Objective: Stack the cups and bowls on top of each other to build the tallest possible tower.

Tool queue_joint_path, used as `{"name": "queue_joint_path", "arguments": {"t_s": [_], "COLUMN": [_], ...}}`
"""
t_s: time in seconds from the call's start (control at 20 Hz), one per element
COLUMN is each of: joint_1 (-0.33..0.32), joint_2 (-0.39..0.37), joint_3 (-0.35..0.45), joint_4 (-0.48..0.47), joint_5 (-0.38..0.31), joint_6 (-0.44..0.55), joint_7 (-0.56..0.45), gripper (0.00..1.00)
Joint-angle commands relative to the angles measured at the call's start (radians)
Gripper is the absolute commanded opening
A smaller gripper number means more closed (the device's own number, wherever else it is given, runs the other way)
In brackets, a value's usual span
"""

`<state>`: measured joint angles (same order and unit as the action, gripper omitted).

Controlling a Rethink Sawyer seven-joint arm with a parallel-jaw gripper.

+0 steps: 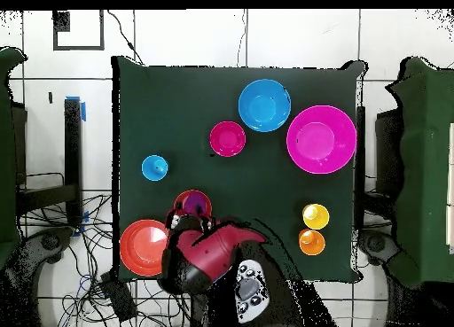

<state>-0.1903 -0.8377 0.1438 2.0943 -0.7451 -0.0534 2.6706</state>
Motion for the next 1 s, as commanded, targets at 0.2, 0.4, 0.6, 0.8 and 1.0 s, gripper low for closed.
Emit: {"name": "queue_joint_path", "arguments": {"t_s": [0.2,0.4,0.6,0.8,1.0], "joint_1": [0.332,0.375,0.368,0.34,0.319], "joint_2": [0.343,0.504,0.515,0.507,0.507], "joint_3": [-0.396,-0.394,-0.36,-0.34,-0.368], "joint_4": [-0.198,-0.22,-0.176,-0.148,-0.169], "joint_5": [0.296,0.479,0.534,0.541,0.533], "joint_6": [-0.291,-0.426,-0.426,-0.388,-0.344], "joint_7": [0.163,0.154,0.133,0.088,0.038], "gripper": [1.0,1.0,1.0,1.0,1.0]}}
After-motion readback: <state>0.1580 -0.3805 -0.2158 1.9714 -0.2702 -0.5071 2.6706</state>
